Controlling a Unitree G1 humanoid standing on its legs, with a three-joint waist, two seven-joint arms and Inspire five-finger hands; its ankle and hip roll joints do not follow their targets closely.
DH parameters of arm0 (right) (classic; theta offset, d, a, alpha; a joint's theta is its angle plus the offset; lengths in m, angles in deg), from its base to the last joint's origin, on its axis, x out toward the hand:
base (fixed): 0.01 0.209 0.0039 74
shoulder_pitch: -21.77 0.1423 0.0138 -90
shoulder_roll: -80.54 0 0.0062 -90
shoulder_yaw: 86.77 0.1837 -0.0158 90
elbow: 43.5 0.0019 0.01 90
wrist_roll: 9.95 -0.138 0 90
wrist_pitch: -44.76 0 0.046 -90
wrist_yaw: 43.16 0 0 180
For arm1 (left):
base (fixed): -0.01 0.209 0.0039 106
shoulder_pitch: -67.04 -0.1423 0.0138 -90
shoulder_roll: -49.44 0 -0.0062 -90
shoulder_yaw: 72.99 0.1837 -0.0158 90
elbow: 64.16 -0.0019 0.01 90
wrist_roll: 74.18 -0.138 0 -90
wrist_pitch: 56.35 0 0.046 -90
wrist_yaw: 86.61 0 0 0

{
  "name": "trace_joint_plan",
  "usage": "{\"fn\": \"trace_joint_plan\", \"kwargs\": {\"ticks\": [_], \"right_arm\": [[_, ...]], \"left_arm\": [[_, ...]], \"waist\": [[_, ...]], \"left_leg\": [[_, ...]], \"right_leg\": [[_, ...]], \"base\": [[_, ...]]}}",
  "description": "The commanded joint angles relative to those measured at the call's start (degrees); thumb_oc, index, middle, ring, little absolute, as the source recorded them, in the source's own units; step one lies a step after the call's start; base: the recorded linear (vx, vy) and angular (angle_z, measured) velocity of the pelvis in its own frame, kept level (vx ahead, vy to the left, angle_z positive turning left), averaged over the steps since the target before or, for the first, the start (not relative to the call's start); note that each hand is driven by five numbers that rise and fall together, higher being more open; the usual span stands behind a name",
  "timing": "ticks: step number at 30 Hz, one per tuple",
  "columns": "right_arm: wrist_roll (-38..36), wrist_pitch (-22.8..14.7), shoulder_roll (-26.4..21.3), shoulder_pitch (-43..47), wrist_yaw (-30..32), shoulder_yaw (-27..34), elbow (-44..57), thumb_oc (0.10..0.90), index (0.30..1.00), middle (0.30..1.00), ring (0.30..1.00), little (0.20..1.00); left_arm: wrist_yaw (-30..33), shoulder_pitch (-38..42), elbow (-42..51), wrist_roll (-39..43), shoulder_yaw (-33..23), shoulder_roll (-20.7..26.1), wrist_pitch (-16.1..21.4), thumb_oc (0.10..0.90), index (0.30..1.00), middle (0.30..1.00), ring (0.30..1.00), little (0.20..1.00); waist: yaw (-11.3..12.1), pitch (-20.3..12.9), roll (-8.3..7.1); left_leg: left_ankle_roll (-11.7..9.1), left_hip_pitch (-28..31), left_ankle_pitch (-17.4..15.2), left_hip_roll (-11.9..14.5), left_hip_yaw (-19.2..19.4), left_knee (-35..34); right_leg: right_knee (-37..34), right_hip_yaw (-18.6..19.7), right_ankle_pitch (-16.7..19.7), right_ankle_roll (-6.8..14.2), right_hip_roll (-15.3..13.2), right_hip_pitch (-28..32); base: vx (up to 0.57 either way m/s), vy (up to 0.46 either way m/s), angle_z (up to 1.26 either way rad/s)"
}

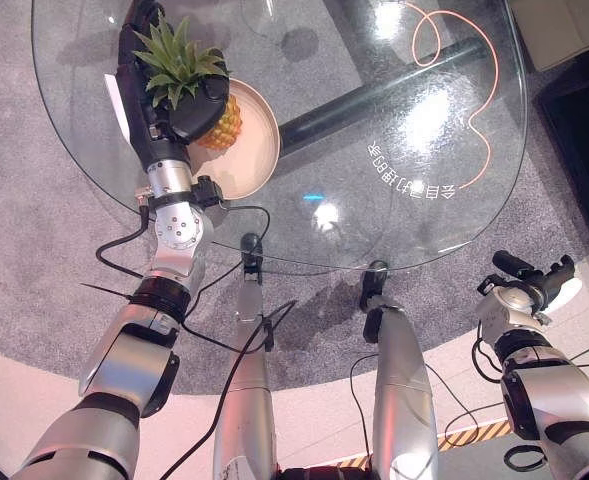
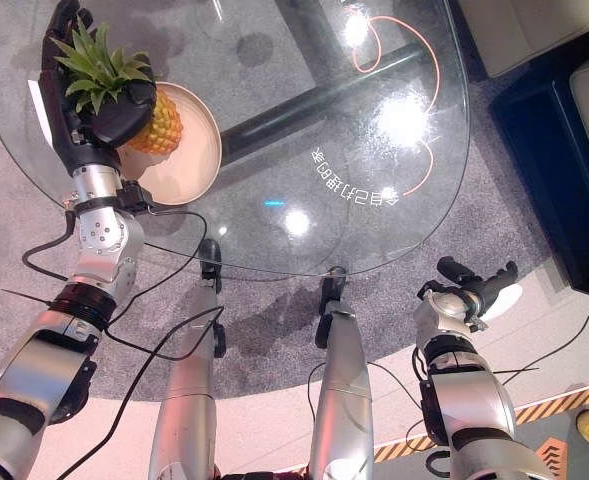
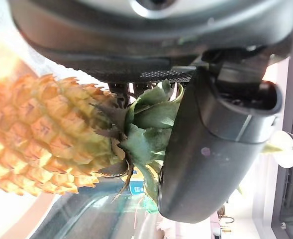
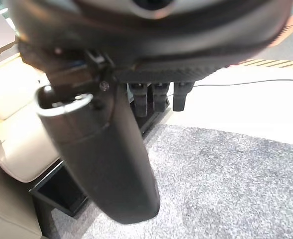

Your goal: Pick up the fruit to the plate

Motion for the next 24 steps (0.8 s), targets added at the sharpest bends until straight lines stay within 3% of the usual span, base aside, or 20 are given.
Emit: {"fn": "trace_joint_plan", "kwargs": {"ticks": [1,24], "right_arm": [[-1.24,-2.85,-2.78,-2.73,2.97,2.86,-0.63,0.8,0.9,0.9,0.9,0.9],[-1.53,-2.93,-2.57,-4.54,1.12,3.9,-0.08,0.8,0.9,0.9,0.9,0.9]], "left_arm": [[-0.39,1.31,0.82,-0.1,-3.31,0.99,4.58,0.8,0.9,0.9,0.9,0.9],[1.26,-2.68,3.89,-1.3,-5.71,0.85,6.65,0.8,0.9,0.9,0.9,0.9]], "waist": [[1.29,-1.36,-2.26],[2.18,-1.36,-1.69]], "left_leg": [[2.65,-0.16,-12.81,-0.25,3.24,11.82],[2.68,0.48,-12.69,-0.6,2.96,11.26]], "right_leg": [[-13.9,-0.51,10.25,0.07,0.71,3.37],[-14.43,-1.15,10.38,0.16,0.18,4.08]], "base": [[0.0,0.0,0.0],[0.0,0.0,0.0]]}}
